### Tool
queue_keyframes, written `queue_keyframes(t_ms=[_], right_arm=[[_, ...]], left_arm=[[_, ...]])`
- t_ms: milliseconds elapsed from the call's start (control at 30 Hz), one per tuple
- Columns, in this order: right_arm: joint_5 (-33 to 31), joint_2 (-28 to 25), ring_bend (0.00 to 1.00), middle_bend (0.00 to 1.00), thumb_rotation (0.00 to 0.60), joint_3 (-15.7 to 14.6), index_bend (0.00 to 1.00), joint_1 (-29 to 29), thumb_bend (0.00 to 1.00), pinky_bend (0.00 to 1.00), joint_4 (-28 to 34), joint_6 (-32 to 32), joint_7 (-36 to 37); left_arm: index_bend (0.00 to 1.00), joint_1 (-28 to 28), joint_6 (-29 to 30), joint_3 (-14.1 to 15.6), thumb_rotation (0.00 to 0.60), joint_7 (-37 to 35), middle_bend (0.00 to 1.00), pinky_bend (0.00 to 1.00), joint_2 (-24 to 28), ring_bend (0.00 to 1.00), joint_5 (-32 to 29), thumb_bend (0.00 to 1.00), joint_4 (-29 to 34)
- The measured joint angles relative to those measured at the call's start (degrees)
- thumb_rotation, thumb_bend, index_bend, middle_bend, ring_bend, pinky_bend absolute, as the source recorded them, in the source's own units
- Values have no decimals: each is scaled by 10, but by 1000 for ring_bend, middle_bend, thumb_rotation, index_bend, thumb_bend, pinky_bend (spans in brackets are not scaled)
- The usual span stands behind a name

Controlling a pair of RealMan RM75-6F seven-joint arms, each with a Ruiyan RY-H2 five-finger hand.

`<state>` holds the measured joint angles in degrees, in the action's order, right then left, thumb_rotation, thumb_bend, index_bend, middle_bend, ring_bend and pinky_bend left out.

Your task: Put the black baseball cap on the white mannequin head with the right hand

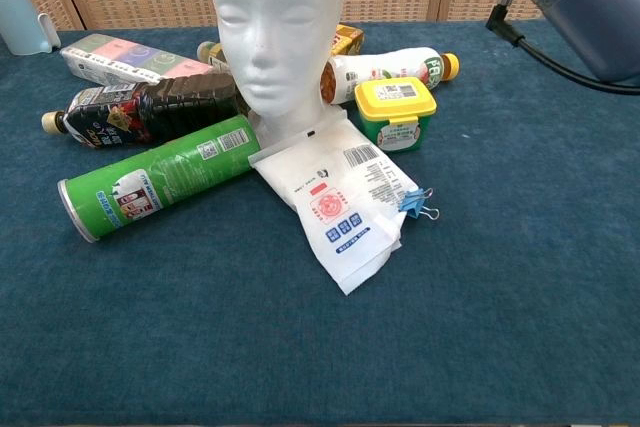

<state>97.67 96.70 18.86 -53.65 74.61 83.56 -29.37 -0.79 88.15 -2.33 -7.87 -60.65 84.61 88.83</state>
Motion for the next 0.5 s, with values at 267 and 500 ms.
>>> queue_keyframes(t_ms=[267, 500], right_arm=[[0, -8, 800, 713, 600, -11, 680, 10, 394, 934, 43, -5, -27], [-2, -16, 800, 713, 600, -28, 680, 21, 394, 934, 86, -22, -47]], left_arm=[[528, -2, -4, 1, 600, -3, 443, 355, -3, 355, 3, 322, -3], [528, -2, -7, 2, 600, -7, 444, 355, -6, 356, 2, 322, -9]])
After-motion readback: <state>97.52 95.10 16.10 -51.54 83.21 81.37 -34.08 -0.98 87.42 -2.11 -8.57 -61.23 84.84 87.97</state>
